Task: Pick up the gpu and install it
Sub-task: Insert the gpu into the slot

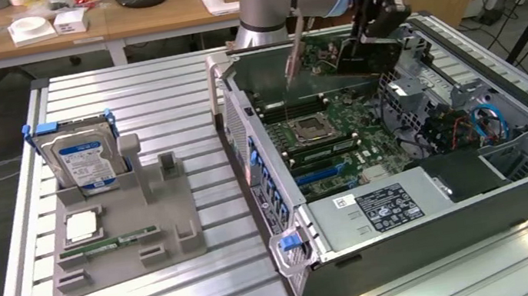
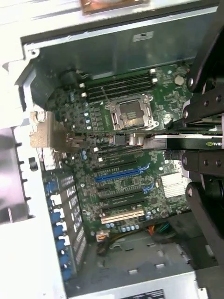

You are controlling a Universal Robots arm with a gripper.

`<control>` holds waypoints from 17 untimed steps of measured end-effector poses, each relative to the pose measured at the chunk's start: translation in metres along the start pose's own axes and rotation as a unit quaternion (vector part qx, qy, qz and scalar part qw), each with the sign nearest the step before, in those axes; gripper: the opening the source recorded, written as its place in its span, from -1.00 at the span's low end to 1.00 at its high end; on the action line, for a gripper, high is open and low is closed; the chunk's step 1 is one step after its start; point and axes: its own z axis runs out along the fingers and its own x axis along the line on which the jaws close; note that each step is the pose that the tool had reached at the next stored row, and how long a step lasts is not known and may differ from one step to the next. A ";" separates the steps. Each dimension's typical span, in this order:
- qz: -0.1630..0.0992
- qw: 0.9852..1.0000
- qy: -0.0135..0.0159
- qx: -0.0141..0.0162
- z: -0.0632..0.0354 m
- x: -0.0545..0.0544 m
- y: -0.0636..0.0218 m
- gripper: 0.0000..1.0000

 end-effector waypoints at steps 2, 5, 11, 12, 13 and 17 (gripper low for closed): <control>-0.018 1.000 0.001 -0.001 0.0004 0.000 0.0000 -0.47; -0.045 0.999 0.003 -0.002 0.0008 0.000 0.0000 -0.47; -0.092 0.996 0.006 -0.004 0.0012 0.000 -0.0001 -0.47; -0.098 0.995 0.006 -0.004 0.0012 0.000 -0.0001 -0.47; -0.102 0.995 0.006 -0.004 0.0012 0.000 -0.0001 -0.47; -0.103 0.995 0.006 -0.004 0.0013 0.000 -0.0001 -0.47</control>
